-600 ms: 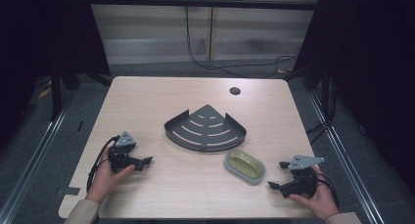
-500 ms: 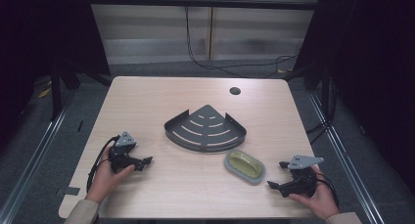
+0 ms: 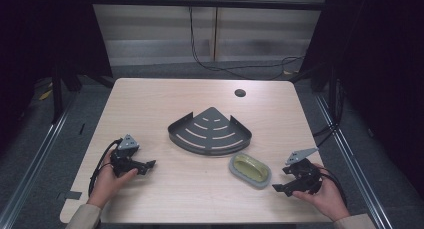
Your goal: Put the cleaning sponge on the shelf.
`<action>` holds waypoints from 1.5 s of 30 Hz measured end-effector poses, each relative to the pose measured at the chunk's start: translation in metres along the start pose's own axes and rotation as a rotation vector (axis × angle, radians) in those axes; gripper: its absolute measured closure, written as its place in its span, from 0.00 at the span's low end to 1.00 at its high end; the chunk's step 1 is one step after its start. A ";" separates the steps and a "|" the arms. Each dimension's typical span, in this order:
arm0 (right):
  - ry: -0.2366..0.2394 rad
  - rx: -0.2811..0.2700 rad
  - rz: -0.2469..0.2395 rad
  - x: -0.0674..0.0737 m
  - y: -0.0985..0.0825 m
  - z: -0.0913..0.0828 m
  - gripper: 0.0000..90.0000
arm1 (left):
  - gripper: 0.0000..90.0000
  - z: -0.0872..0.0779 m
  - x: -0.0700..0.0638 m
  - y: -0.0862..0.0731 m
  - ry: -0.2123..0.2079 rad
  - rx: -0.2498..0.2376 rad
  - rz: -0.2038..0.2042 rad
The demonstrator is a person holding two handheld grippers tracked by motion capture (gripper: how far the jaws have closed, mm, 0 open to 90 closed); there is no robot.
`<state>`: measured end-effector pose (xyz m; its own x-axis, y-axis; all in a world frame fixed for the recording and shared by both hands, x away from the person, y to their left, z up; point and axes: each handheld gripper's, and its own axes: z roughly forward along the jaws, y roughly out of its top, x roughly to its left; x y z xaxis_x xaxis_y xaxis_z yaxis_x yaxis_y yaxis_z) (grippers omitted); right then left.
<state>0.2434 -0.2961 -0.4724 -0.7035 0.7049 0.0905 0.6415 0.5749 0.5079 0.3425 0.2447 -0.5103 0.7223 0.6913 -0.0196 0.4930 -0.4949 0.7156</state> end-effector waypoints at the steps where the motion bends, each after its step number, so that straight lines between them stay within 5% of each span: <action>1: 0.005 0.015 0.008 0.000 0.001 -0.001 0.26 | 0.09 0.000 0.000 0.000 0.000 0.000 0.000; 8: 0.010 0.101 -0.010 -0.002 0.017 -0.010 0.28 | 0.09 0.000 0.000 0.000 0.000 0.000 0.000; 17: 0.036 0.129 -0.027 0.003 0.039 -0.016 0.31 | 0.09 0.000 0.000 0.000 0.000 0.000 0.000; 24: 0.038 0.178 -0.083 0.014 0.066 -0.009 0.34 | 0.09 0.000 0.000 0.000 0.000 0.000 0.000; 45: 0.046 0.246 -0.114 0.019 0.105 0.010 0.54 | 0.09 0.000 0.000 0.000 0.000 0.000 0.000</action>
<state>0.3006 -0.2181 -0.4259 -0.7851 0.6133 0.0867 0.6083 0.7373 0.2939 0.3424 0.2447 -0.5103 0.7222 0.6914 -0.0194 0.4932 -0.4950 0.7154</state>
